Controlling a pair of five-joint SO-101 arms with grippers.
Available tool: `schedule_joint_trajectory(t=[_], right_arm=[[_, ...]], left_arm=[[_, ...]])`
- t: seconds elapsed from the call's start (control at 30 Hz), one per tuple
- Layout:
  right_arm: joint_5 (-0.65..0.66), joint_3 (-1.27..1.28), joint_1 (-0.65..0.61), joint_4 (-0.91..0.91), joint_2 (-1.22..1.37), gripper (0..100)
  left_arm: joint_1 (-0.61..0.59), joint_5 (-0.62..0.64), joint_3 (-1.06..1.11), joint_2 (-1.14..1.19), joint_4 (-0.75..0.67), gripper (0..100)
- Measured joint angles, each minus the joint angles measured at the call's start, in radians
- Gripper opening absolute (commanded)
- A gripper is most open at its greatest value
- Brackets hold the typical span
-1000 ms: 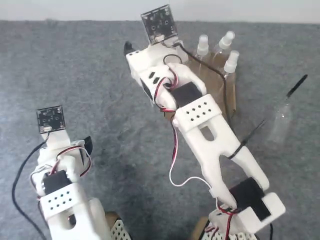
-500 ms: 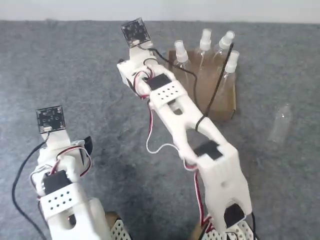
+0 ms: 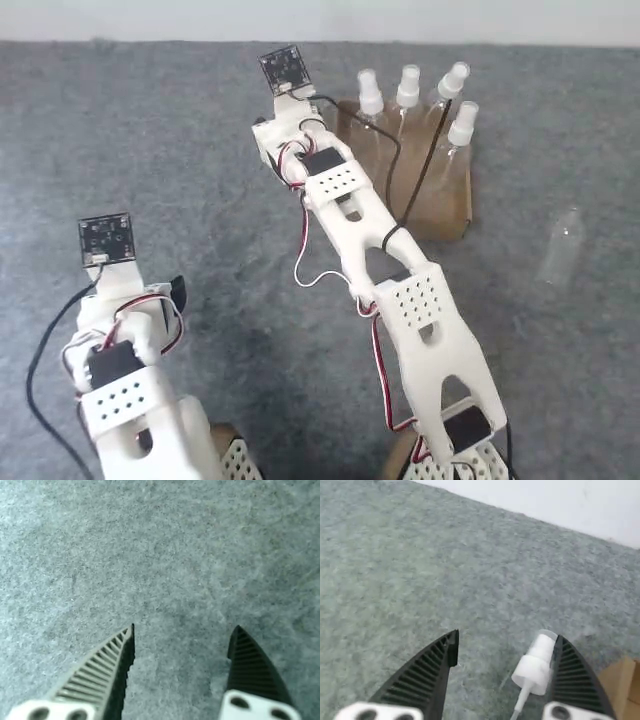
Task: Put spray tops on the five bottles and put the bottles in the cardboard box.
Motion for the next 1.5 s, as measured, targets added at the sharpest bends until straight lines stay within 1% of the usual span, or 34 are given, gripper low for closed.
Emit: schedule_joint_trajectory(t=[0.83, 0.97, 1.2, 1.5], right_arm=[[0.000, -0.006, -0.018, 0.049, 0.009, 24.9], [0.000, -0.006, -0.052, 0.141, -0.017, 24.9], [0.000, -0.006, -0.130, 0.331, -0.166, 24.9], [0.000, -0.006, -0.135, 0.667, -0.450, 24.9]], left_arm=[[0.000, 0.000, 0.000, 0.000, 0.000, 28], [0.002, 0.000, 0.000, 0.000, 0.000, 28], [0.002, 0.000, 0.000, 0.000, 0.000, 28], [0.002, 0.000, 0.000, 0.000, 0.000, 28]])
